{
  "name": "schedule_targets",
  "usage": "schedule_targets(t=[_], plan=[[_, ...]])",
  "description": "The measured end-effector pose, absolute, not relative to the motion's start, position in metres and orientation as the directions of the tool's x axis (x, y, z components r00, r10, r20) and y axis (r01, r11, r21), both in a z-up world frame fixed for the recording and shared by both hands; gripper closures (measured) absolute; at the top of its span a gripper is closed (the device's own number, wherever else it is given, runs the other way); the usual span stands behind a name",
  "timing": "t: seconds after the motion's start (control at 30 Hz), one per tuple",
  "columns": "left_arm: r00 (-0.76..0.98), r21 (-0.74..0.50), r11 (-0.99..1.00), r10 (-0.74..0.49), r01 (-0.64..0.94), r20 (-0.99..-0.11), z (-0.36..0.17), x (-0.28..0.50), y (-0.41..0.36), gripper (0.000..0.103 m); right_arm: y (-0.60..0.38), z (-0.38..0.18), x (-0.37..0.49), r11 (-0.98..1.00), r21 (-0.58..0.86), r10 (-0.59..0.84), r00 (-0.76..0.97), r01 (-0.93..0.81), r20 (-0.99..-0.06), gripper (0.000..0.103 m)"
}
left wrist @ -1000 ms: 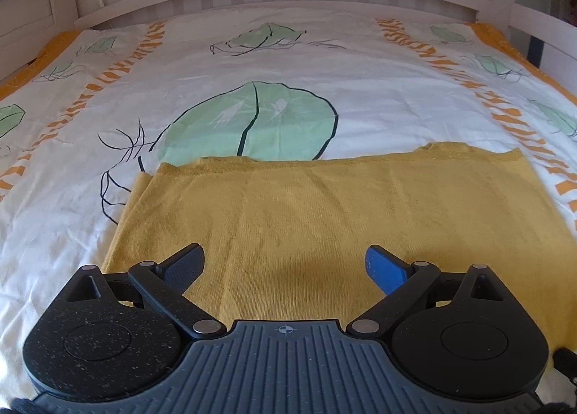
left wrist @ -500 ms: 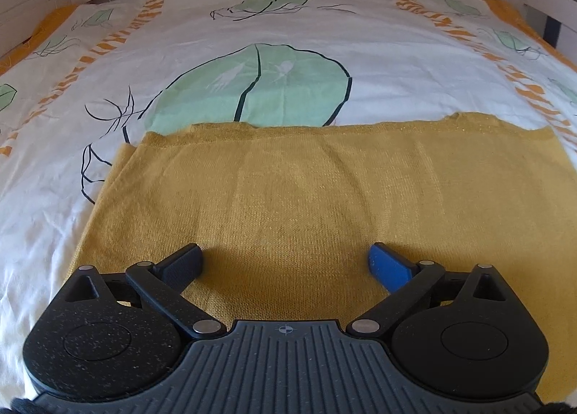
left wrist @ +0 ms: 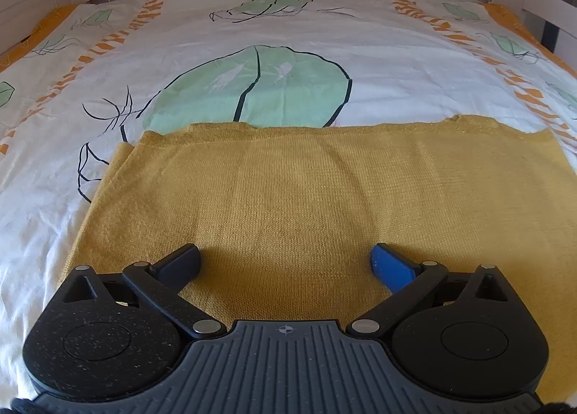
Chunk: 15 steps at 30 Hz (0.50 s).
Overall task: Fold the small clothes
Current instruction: 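Grasp one side edge with the right gripper and fold it over the middle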
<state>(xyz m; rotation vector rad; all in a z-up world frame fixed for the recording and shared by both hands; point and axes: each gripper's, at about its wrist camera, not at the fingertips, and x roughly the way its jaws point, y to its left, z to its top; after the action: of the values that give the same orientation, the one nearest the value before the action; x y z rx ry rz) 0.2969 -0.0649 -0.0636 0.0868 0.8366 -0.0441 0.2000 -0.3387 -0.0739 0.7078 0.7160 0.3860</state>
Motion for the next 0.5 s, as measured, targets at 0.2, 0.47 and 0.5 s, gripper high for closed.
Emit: schedule_targets(t=[0.2,0.47,0.5], plan=[[0.664,0.033,0.995,-0.035,0.090,-0.747,-0.061,0.297,-0.061,0.000,-0.332,-0.073,0.234,0.693,0.716,0.578,0.654,-0.077,-0.488,0.000],[0.647,0.024,0.996,-0.041,0.091,-0.761,-0.041,0.276,-0.026,0.003,-0.320,-0.069,0.243,0.765,0.644,0.506,0.626,-0.007,-0.594,0.059],[0.651,0.021,0.996,-0.041,0.087,-0.758,-0.039,0.271,-0.018,0.003,-0.320,-0.068,0.242,0.776,0.630,0.491,0.626,0.002,-0.606,0.070]])
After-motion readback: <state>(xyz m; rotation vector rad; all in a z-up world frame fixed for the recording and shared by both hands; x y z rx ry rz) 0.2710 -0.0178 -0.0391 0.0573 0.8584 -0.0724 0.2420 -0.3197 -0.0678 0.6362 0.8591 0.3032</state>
